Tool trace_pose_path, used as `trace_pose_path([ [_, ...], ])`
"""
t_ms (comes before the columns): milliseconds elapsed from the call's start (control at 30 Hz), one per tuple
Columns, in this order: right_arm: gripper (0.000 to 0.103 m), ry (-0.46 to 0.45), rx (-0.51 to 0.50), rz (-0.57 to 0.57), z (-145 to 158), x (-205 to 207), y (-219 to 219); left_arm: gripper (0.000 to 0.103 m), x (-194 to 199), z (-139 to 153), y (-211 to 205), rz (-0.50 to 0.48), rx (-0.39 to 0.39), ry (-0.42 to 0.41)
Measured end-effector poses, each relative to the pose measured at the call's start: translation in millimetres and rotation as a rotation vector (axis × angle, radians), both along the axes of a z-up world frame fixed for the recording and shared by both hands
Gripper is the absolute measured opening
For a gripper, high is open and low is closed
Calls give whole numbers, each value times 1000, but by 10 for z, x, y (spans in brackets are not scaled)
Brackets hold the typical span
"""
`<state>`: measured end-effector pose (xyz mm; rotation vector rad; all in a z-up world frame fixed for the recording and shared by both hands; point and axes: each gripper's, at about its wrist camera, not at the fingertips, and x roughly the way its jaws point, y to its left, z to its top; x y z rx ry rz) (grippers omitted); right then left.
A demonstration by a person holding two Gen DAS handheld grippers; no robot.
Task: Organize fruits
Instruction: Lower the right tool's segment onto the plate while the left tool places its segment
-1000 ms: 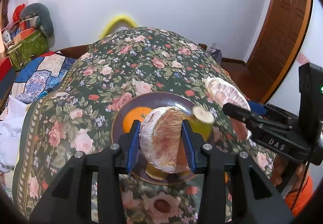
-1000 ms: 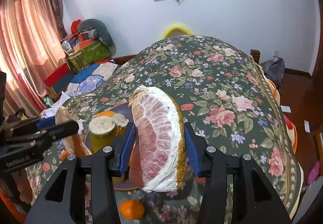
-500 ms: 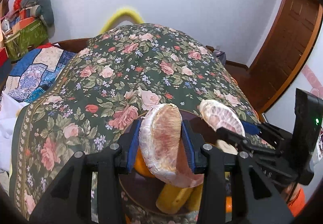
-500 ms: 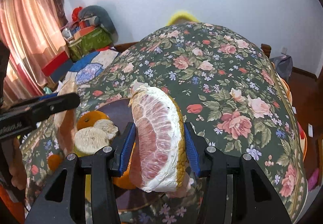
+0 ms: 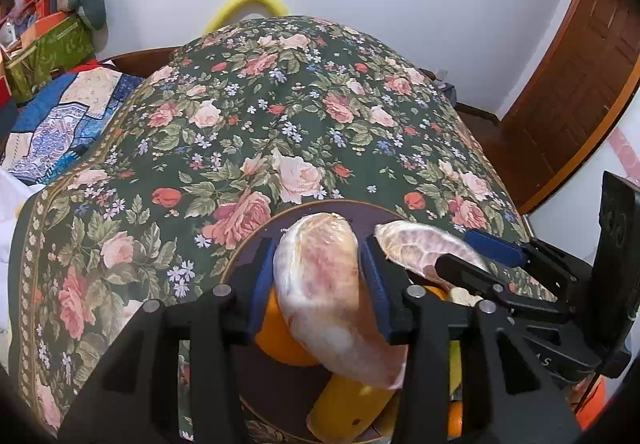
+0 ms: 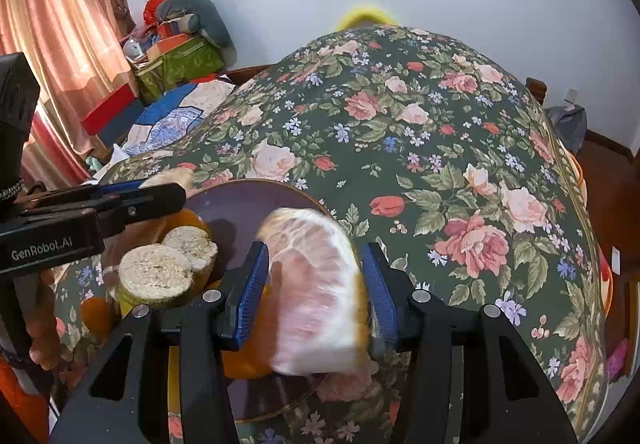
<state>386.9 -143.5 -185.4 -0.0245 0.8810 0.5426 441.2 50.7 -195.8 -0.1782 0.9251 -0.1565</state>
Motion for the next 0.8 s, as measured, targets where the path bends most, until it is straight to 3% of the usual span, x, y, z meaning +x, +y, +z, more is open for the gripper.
trace_pose_path([
  [267,46,-21,-7,-11,105,-76,-37,57,-163,183,-52,-3,47,-45],
  [800,46,-77,33,-48,640,-658,-220,58,-897,657,33,36,64,-102],
])
